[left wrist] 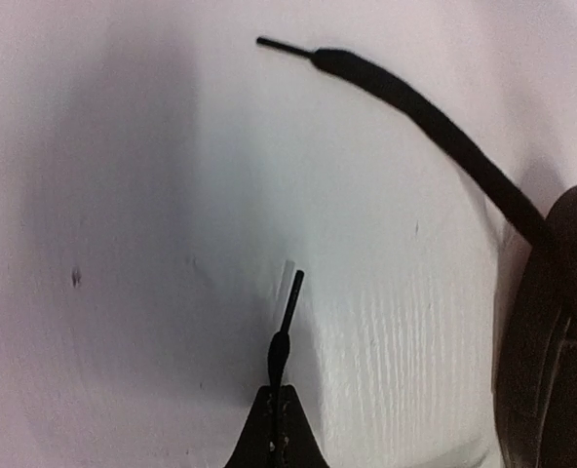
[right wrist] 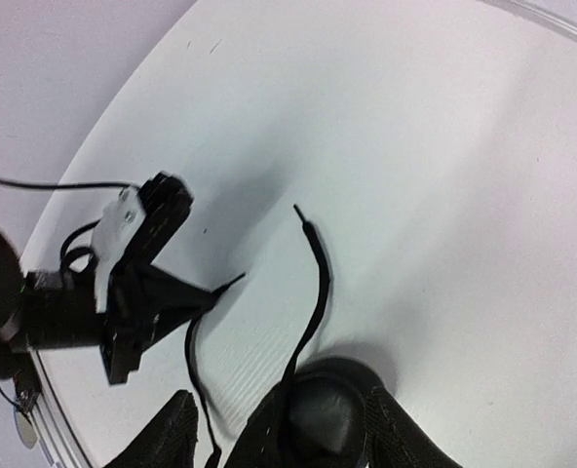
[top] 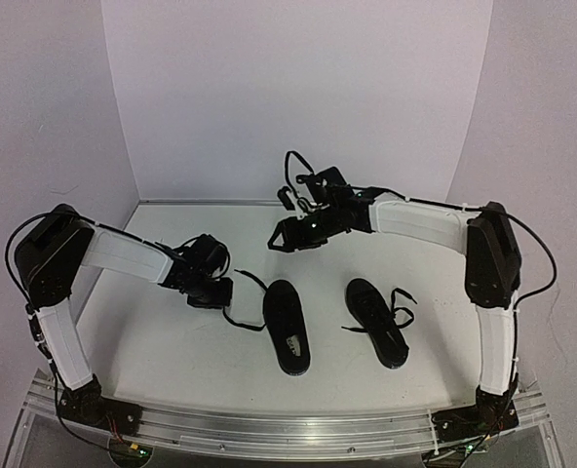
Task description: Tie the shoes
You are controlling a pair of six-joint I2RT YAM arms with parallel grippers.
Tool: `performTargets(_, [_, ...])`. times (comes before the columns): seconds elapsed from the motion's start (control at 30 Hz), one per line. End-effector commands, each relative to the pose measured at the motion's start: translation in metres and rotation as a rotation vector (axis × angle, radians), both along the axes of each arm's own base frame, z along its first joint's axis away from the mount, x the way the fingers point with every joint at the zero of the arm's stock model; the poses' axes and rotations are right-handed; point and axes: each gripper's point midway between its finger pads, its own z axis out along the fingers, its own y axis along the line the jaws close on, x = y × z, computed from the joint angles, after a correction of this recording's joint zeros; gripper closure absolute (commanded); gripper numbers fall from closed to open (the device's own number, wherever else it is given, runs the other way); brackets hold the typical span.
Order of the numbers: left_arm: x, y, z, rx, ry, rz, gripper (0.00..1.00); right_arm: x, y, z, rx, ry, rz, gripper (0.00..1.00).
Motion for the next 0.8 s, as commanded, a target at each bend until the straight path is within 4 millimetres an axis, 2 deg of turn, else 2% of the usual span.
performTargets(0.0, [-0.004, -0.011, 0.018, -0.19, -0.059, 0.041, 1.0, 0.004, 0.015, -0.045, -0.118, 0.024, 0.06, 0.47])
performTargets(0.13, [-0.011, -0.015, 0.021, -0.277, -0.078, 0.033, 1.0, 0.012, 0.038, -0.05, -0.106, 0.012, 0.098, 0.48])
performTargets(0.3, [-0.017, -0.015, 0.025, -0.357, -0.104, 0.048, 1.0, 0.02, 0.055, -0.067, -0.119, 0.009, 0.122, 0.48])
performTargets(0.53, [-0.019, -0.016, 0.022, -0.389, -0.103, 0.06, 1.0, 0.025, 0.07, -0.087, -0.159, -0.034, 0.145, 0.51])
performTargets(0.77, [-0.02, -0.015, 0.026, -0.414, -0.115, 0.069, 1.0, 0.037, 0.076, -0.094, -0.199, -0.094, 0.14, 0.52])
